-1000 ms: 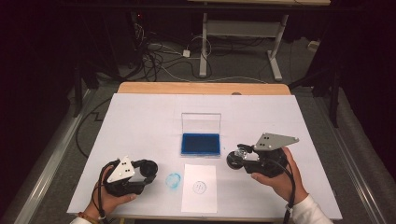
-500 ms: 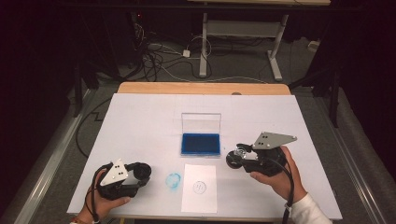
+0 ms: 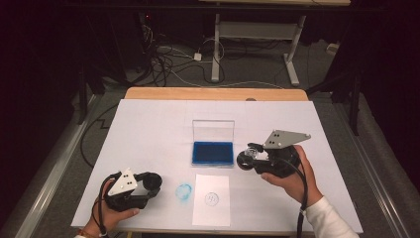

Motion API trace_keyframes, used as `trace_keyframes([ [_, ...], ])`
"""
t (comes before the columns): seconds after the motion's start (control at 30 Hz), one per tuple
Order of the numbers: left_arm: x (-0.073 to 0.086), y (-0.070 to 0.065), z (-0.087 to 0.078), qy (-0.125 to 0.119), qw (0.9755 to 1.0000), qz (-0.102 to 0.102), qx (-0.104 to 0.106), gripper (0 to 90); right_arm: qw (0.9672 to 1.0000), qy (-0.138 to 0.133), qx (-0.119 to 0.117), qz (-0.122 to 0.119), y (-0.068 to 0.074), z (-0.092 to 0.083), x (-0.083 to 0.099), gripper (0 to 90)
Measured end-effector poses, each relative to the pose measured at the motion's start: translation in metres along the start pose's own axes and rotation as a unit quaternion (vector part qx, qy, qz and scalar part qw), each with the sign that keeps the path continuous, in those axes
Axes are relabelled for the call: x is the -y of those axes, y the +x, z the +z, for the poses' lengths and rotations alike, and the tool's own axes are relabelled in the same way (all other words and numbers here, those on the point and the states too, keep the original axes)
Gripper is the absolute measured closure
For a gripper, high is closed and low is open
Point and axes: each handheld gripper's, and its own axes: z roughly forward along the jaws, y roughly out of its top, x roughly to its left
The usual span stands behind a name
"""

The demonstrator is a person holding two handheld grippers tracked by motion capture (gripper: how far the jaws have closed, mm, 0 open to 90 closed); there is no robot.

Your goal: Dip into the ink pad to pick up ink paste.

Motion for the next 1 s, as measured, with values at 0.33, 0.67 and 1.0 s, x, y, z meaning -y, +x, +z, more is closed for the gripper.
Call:
trace_keyframes([
  [0.33,-0.001,0.000,0.000,-0.002,1.0000,0.002,0.002,36.8,0.9992,0.025,-0.015,-0.026,0.003,0.029,-0.042,57.4],
  [0.67,0.002,0.002,-0.001,0.002,1.0000,-0.003,0.001,36.8,0.9945,0.090,-0.037,-0.040,0.006,0.082,-0.060,57.4],
  [1.0,0.003,0.002,0.000,0.003,1.0000,-0.002,0.005,36.8,0.9909,0.125,-0.041,-0.028,0.001,0.127,-0.057,57.3],
])
